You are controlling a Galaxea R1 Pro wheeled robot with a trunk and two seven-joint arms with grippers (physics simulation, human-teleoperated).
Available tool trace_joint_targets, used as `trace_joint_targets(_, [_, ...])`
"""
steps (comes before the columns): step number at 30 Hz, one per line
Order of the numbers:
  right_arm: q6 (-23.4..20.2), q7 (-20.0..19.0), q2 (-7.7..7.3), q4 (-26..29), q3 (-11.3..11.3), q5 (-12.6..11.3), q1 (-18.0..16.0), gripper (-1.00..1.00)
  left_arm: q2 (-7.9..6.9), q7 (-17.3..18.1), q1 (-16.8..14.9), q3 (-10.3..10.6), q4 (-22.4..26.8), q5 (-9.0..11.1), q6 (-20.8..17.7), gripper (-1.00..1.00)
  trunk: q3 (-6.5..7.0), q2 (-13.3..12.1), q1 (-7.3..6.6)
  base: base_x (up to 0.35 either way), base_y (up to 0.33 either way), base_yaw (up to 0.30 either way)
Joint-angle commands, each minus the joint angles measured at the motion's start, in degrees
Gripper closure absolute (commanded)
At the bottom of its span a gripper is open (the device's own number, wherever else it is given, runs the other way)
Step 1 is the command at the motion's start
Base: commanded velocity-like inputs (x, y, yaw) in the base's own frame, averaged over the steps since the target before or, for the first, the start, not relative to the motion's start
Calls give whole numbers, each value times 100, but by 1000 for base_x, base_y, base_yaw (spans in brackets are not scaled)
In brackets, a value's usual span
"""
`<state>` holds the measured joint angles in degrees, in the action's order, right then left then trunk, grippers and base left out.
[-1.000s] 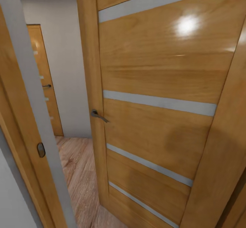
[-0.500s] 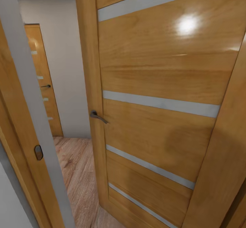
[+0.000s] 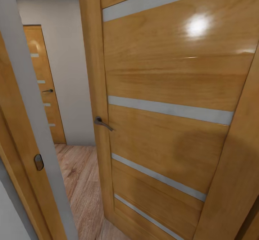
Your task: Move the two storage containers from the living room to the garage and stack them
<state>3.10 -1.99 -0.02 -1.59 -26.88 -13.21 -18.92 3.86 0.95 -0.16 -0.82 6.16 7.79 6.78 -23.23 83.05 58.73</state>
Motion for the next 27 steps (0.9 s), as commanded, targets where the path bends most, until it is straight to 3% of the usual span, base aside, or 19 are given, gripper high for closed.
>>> trace_joint_targets(1, [33, -29, 2, -15, -46, -59, -7, -100, 1, 10, -2, -5, -1, 47, 13, -100, -6, 3, 0, 0, 0, 0])
trace_joint_targets(19, [16, -22, 18, -17, -48, -53, -7, -100, 1, 10, -2, -6, -1, 50, 15, -100, -6, 3, 0, 0, 0, 0])
trace_joint_targets(27, [26, -32, 101, -9, -62, -8, -7, -100, 1, 10, -2, -6, -1, 47, 14, -100, -6, 3, 0, 0, 0, 0])
